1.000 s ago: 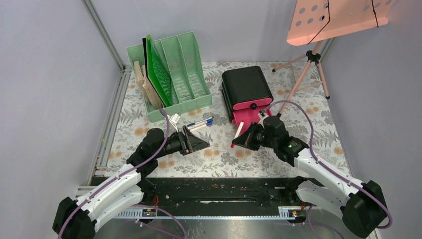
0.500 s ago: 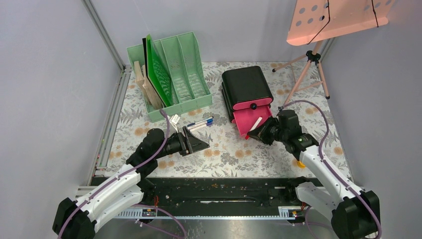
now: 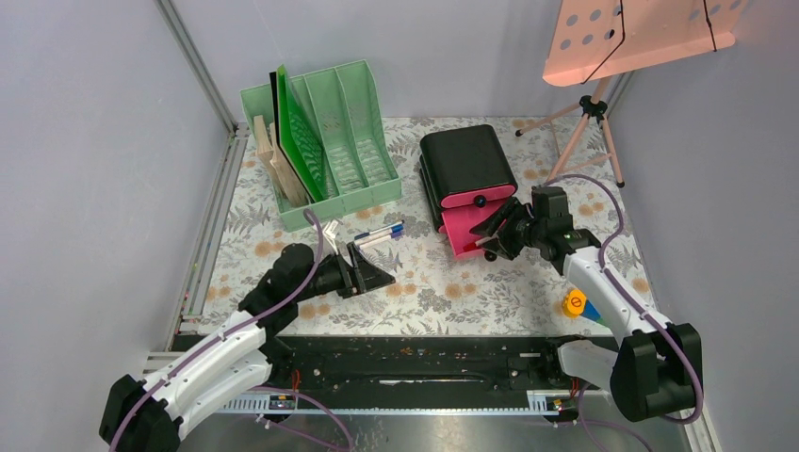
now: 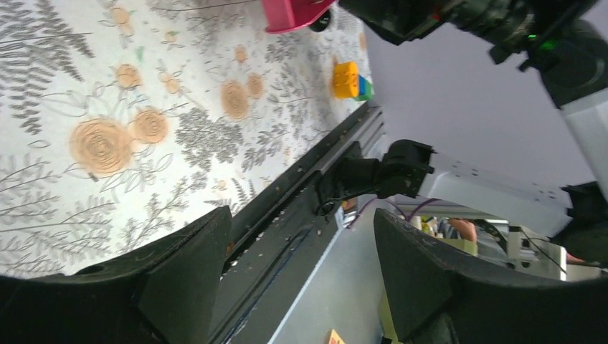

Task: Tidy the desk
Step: Place the stationery in the drawer, then pick up the stationery from the center of the board.

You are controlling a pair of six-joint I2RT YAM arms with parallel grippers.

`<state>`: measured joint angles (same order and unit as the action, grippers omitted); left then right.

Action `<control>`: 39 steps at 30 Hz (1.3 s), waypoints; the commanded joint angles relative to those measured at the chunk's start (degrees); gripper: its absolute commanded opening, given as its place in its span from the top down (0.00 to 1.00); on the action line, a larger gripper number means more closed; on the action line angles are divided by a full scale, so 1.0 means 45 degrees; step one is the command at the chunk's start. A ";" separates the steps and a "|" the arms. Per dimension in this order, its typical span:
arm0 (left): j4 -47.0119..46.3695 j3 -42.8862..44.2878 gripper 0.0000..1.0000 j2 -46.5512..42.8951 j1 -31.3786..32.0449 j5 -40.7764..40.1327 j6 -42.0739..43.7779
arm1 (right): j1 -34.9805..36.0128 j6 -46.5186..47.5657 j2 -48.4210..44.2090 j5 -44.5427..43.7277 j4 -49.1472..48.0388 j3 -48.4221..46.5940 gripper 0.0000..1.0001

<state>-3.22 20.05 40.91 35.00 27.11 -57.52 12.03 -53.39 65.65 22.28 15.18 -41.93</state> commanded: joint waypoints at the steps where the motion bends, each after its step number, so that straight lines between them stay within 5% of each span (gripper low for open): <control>1: 0.1547 0.0950 0.26 -0.0041 -0.0028 -0.0788 0.1428 | -0.0115 0.0453 -0.0255 0.0106 0.0266 -0.0812 0.34; 9: 0.4671 0.2917 0.24 0.1320 -0.0136 -0.2147 0.3568 | -0.0115 0.1031 -0.0834 -0.0293 0.1098 -0.1019 0.18; 20: 0.7639 0.6157 0.21 0.4832 -0.0264 -0.4822 0.6544 | -0.0115 0.2068 -0.2662 -0.0929 0.2782 -0.0273 0.16; 39: 0.8729 1.0496 0.22 1.0809 -0.0314 -0.6669 0.9994 | -0.0115 0.2135 -0.5209 -0.1030 0.4005 0.3023 0.15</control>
<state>36.47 62.92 85.89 33.89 -1.26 -16.21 11.77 -43.53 44.69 18.46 31.97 -30.28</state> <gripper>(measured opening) 0.792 0.852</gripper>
